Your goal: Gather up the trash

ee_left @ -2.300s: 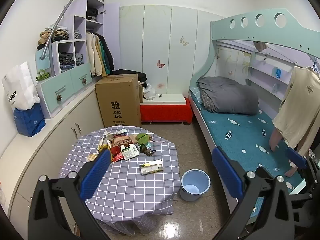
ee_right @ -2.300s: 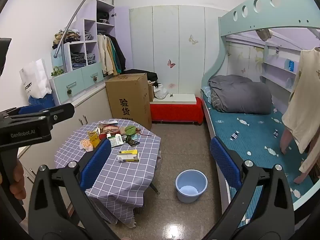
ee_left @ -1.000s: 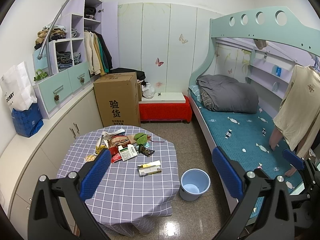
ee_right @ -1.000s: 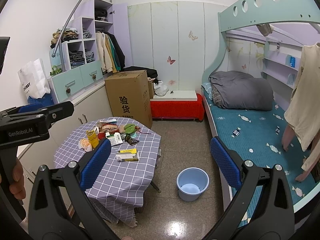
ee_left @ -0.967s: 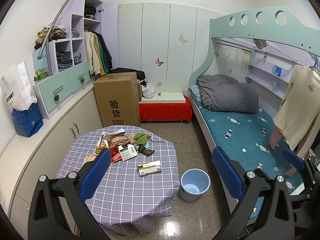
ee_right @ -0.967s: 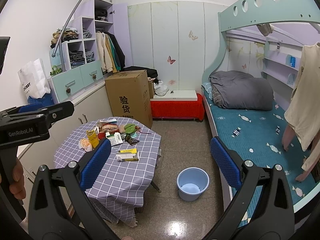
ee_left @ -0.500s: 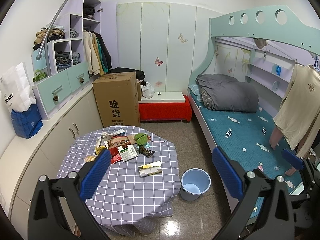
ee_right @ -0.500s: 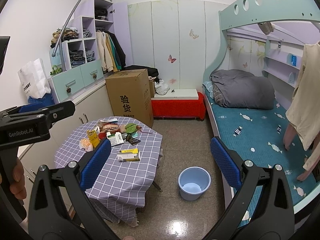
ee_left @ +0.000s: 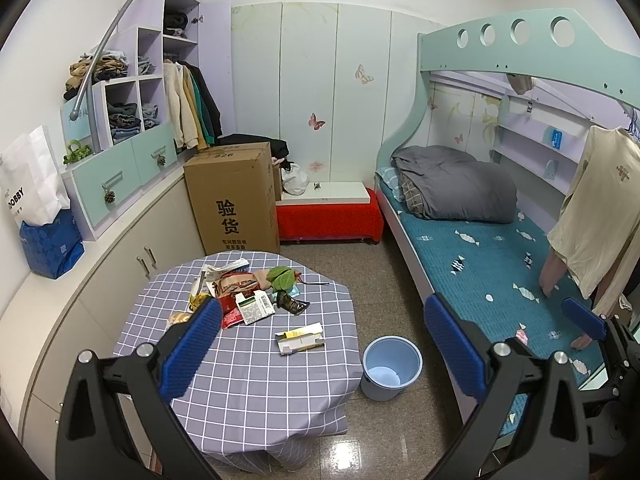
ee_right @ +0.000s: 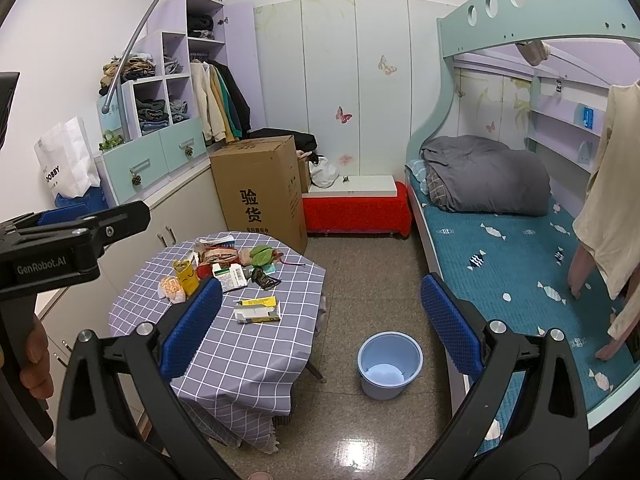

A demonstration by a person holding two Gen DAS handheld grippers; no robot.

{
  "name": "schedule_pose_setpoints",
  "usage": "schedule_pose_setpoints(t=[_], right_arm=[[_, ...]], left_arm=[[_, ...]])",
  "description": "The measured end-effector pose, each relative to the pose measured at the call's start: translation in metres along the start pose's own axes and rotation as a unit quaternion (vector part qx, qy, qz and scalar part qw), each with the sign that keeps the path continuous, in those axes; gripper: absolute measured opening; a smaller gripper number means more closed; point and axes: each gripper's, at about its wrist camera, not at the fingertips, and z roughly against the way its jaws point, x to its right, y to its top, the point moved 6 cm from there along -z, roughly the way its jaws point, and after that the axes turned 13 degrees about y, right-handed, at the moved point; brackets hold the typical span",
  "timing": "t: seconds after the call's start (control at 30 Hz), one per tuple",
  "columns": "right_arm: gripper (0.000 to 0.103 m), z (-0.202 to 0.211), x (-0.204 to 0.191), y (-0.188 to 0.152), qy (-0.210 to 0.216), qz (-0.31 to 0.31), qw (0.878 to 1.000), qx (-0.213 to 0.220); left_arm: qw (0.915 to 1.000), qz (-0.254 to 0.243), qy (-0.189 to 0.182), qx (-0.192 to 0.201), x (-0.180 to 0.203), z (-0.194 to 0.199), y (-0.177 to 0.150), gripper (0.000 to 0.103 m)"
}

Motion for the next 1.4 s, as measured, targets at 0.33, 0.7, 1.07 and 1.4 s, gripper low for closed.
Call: schedule_pose_setpoints(t=[0.33, 0.7, 1.07, 1.4], right_arm=[[0.097, -0.002, 0.002, -0.002, 0.0, -0.003, 1.0, -0.003], [0.097, -0.006, 0.008, -0.004, 0.001, -0.006, 1.0, -0.005], [0.097, -0.009, 0.014, -0.004, 0.002, -0.011, 1.0, -0.007], [0.097, -0.01, 0.017, -0.004, 0.003, -0.014, 1.0, -0.007]], left_arm=[[1.0, -0.001, 0.0, -0.001, 0.0, -0.001, 0.0, 0.099], [1.0, -0.001, 0.0, -0.002, 0.001, -0.002, 0.0, 0.099], [1.0, -0.004, 0.001, -0.003, 0.003, -0.007, -0.003, 0.099], [0.9999, -0.009, 0.001, -0.005, 0.015, -0.006, -0.001, 0.099]])
